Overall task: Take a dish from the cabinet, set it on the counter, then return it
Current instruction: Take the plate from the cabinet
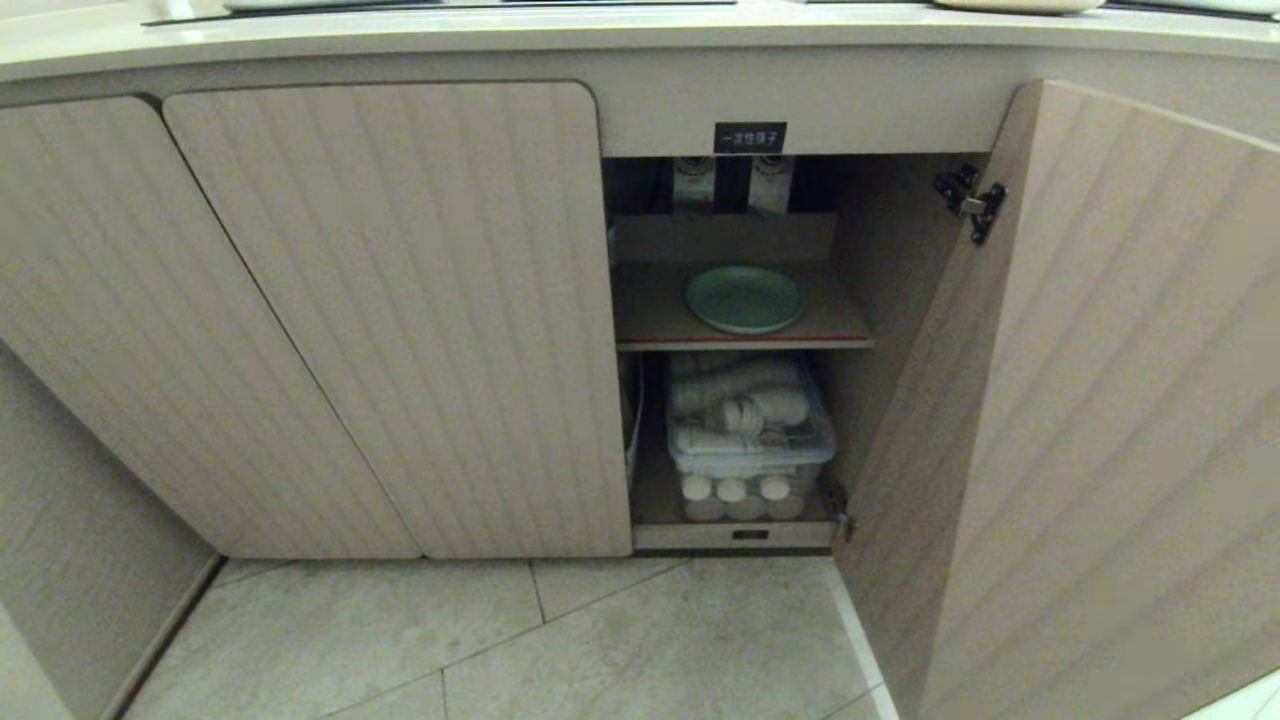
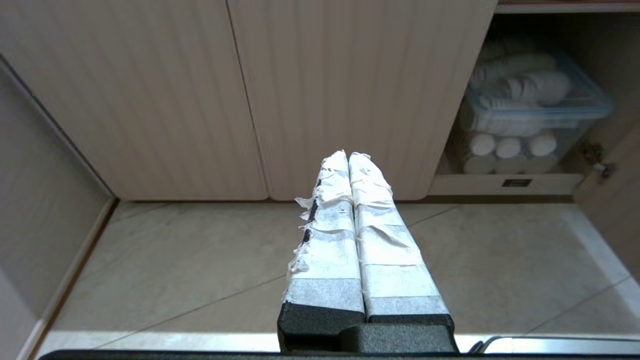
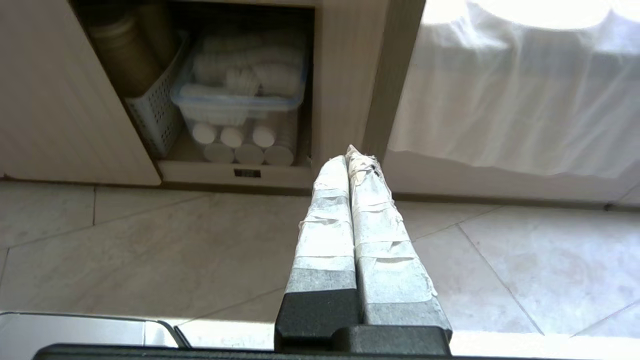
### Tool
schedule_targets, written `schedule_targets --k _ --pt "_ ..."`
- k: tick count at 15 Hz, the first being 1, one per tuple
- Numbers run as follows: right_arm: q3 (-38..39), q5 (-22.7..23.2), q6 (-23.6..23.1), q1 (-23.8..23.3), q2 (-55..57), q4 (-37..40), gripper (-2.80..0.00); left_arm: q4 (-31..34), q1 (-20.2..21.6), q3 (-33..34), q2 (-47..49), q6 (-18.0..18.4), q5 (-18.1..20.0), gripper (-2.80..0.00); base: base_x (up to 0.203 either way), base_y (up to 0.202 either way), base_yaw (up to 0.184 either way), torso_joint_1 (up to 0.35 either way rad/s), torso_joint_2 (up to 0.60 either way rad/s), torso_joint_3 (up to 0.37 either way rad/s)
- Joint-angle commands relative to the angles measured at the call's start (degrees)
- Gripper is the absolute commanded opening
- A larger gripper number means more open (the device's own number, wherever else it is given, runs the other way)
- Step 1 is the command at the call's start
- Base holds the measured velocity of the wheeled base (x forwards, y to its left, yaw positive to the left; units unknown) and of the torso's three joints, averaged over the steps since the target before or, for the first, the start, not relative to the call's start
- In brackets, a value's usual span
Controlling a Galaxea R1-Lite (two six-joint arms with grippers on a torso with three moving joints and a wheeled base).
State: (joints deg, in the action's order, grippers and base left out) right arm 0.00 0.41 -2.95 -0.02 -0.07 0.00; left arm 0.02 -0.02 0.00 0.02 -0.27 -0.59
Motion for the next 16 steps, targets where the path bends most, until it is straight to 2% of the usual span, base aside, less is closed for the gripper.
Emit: schedule_targets --k 1,16 --pt "0.0 0.02 -0.04 0.02 0.07 0.0 -2.8 -0.02 0.02 0.0 -0.02 0.0 0.05 -2.8 0.0 0.0 0.0 0.0 0.0 0.0" --pt "0.0 0.02 -0.04 0.02 0.07 0.0 -2.8 0.06 0.02 0.0 -0.02 0.0 -0.03 -2.8 0.0 0.186 -0.001 0.002 0.0 0.003"
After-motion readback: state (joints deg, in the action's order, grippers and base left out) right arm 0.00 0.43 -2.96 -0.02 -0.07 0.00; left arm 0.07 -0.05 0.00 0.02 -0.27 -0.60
